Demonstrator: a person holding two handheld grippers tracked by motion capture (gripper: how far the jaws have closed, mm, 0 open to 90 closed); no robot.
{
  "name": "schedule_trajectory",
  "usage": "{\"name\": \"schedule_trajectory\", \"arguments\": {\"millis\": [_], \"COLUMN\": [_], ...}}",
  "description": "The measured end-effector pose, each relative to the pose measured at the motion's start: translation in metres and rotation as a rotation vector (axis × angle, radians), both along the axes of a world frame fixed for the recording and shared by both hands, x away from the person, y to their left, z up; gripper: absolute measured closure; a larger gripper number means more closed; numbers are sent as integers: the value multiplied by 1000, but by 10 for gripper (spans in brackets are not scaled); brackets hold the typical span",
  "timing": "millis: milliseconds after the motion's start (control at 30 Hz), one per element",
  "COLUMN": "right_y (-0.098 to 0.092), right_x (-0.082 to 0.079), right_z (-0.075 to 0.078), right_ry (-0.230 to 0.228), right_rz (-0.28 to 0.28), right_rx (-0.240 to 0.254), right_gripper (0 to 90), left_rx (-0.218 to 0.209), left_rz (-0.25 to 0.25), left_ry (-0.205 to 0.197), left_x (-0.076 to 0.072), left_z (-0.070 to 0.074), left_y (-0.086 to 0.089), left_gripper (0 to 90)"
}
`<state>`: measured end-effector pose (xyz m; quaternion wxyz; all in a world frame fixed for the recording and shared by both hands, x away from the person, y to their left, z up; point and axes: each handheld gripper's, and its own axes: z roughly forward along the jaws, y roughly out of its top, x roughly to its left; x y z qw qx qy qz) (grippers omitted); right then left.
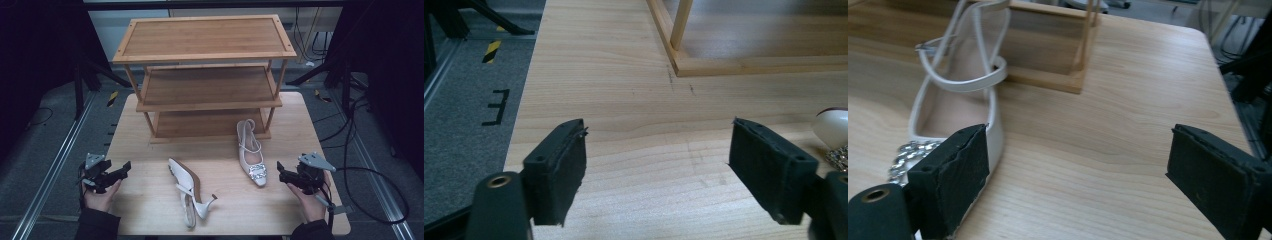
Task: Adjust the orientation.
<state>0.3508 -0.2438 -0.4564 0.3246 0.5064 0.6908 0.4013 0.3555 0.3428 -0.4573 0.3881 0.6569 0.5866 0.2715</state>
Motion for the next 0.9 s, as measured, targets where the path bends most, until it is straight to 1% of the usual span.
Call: {"name": "schedule_trajectory", "arguments": {"millis": [33,67,167,267,333,367,400,433,467,500,533,567,600,633,667,700,767,833,900], "right_y": [2,4,13,27,38,38,48,53,53,62,66,66,73,77,77,85,94,103,112], "right_x": [0,-1,-5,-10,-12,-12,-14,-14,-14,-15,-15,-15,-16,-16,-16,-16,-15,-16,-18], "right_z": [0,1,4,6,7,7,8,8,8,8,8,8,10,12,12,16,20,22,23], "right_ry": [-1,8,-2,-14,-5,-5,6,11,11,26,29,29,24,15,15,2,-4,2,16], "right_rz": [14,29,76,121,170,170,210,229,229,269,285,285,314,322,322,345,376,418,469], "right_rx": [-2,7,12,10,12,12,6,13,13,29,33,33,45,51,51,61,70,54,37], "right_gripper": [106,108,138,164,188,188,203,211,211,224,236,236,267,287,287,327,377,432,487], "left_rx": [-1,-3,3,6,0,0,-5,-13,-13,-16,-15,-15,-15,-9,-9,-13,-19,-32,-36], "left_rz": [-3,-9,-34,-65,-78,-78,-86,-108,-108,-122,-126,-126,-132,-145,-145,-159,-178,-197,-219], "left_ry": [1,3,5,-1,-9,-9,-10,-16,-16,-13,-10,-10,-13,-14,-14,-14,-14,-9,-6], "left_x": [-1,-1,-3,-5,-7,-7,-7,-8,-8,-8,-8,-8,-8,-9,-9,-10,-11,-11,-13], "left_z": [0,0,1,2,3,3,3,3,3,2,2,2,2,3,3,4,4,4,4], "left_y": [-1,-3,-9,-15,-19,-19,-21,-25,-25,-28,-31,-31,-33,-37,-37,-42,-46,-51,-55], "left_gripper": [242,246,260,283,308,321,334,355,376,388,399,409,418,428,438,447,475,504,554]}}
